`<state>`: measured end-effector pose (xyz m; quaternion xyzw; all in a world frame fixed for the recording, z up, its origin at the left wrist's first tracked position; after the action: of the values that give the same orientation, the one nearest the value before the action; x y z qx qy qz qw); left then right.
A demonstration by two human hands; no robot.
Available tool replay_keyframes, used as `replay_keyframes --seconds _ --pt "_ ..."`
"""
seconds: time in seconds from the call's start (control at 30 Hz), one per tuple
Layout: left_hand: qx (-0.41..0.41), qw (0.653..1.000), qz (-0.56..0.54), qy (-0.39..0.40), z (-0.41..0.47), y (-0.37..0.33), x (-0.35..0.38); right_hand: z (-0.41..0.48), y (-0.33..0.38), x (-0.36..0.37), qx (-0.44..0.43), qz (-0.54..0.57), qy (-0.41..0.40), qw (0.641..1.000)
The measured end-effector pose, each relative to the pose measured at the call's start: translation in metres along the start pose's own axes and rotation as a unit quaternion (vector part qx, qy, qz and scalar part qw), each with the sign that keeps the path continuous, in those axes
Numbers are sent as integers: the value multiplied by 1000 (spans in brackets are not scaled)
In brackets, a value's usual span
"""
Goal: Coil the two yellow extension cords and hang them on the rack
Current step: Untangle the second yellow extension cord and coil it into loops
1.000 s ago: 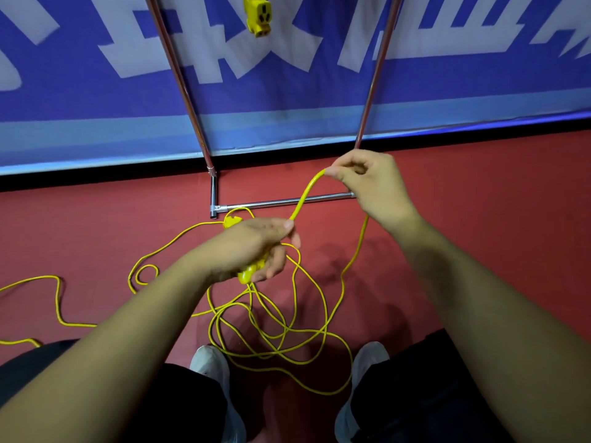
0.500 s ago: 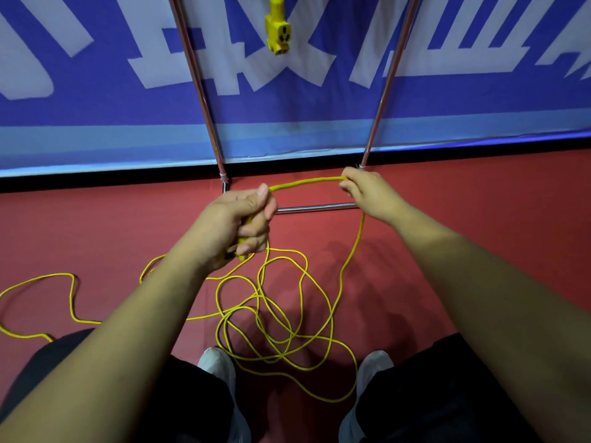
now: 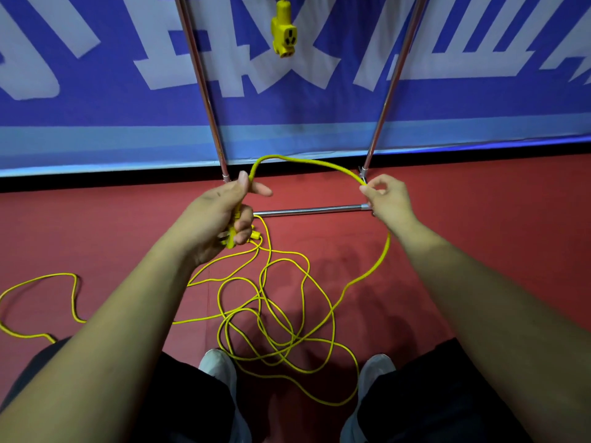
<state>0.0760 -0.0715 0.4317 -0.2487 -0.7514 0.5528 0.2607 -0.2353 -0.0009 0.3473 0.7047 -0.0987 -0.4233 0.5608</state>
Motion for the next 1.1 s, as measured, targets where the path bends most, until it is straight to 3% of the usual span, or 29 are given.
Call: replay_keyframes --seconds 0.1,0.2,0.3,0.37,0.43,0.53,0.63,0.73,0.87,1.03,1.1 --pt "-13 993 102 -65 8 5 -7 -17 37 -8 -81 -203 70 973" --pt "-42 991 111 -58 11 10 -5 -48 63 -4 -97 -334 257 902" --pt "-40 985 163 -27 6 12 4 -81 80 2 -106 -311 414 849" --pt "-46 980 192 -2 3 15 11 -99 95 3 -106 -219 464 852" --pt "-44 977 206 29 0 17 19 -108 112 2 -117 -110 459 874" --pt "-13 976 198 93 -4 14 32 -101 122 3 -143 40 352 924" --pt "42 980 151 122 -2 9 38 -88 112 8 -103 144 287 941" --pt "55 991 -14 123 4 7 31 -80 99 13 -118 101 321 934" --pt "56 965 -189 172 8 1 16 -70 59 18 -89 3 394 915" --pt "22 989 58 133 9 5 4 -60 64 18 -36 173 293 939" --pt "-3 985 132 112 7 6 4 -58 73 16 -64 135 274 950"
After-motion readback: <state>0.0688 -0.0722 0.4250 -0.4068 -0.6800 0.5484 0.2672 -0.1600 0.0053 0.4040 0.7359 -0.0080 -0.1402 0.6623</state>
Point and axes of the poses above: each hand's wrist, its own z-axis towards the middle knuckle, its own x-axis out of the palm, y = z × x, the point moved 4 cm from there along z, towards the middle knuckle, and after that the axes turned 1 degree about -z, right-handed, at the moved point
